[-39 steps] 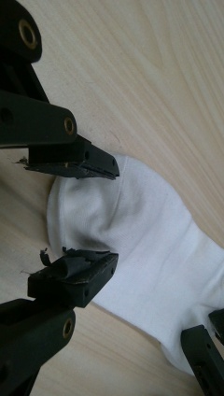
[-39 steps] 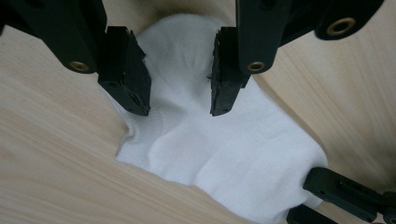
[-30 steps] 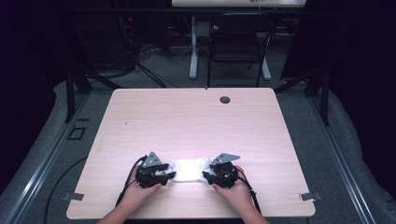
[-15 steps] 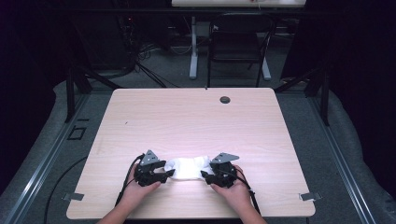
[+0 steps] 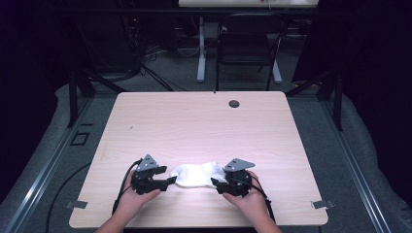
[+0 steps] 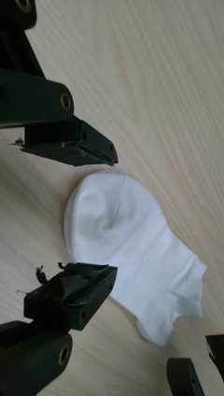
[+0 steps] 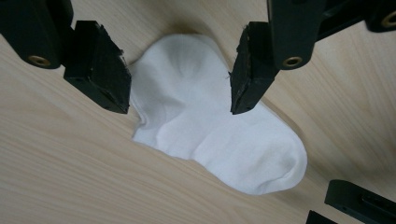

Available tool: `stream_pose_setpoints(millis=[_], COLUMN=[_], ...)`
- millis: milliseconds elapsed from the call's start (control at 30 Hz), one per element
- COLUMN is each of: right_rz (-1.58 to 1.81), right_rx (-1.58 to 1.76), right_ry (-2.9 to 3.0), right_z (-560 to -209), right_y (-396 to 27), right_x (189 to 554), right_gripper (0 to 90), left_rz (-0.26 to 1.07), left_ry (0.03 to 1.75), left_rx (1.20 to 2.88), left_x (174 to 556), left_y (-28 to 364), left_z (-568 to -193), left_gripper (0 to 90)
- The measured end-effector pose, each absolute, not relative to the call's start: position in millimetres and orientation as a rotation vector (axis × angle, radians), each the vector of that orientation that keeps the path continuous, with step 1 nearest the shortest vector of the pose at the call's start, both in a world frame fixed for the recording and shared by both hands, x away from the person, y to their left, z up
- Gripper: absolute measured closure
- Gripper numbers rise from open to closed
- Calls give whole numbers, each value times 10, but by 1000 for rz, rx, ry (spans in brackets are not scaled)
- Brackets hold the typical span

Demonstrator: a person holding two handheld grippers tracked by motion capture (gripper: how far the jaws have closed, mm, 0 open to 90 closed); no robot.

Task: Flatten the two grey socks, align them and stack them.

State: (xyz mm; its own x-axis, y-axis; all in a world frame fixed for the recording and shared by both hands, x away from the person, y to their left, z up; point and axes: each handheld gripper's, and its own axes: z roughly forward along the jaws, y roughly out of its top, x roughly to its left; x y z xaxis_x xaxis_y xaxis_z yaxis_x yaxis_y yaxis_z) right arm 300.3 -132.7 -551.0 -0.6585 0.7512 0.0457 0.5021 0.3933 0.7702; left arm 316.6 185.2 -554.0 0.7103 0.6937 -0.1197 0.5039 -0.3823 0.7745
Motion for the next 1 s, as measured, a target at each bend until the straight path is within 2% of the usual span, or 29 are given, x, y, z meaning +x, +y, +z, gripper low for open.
stream_pose_setpoints(millis=[400, 1000], right_rz=[1191, 1158], right_rx=[1112, 1107], right_ry=[2259, 2229], right_z=[-5442, -5726], right_y=[-1589, -1658], right_x=[2847, 2827], right_gripper=[376, 383], left_rz=[310, 384], left_ry=[901, 906], left_rx=[2078, 2107], left_x=[3019, 3085], left_y=[2000, 2079], left_z=[-5529, -5724], left_gripper=[375, 377])
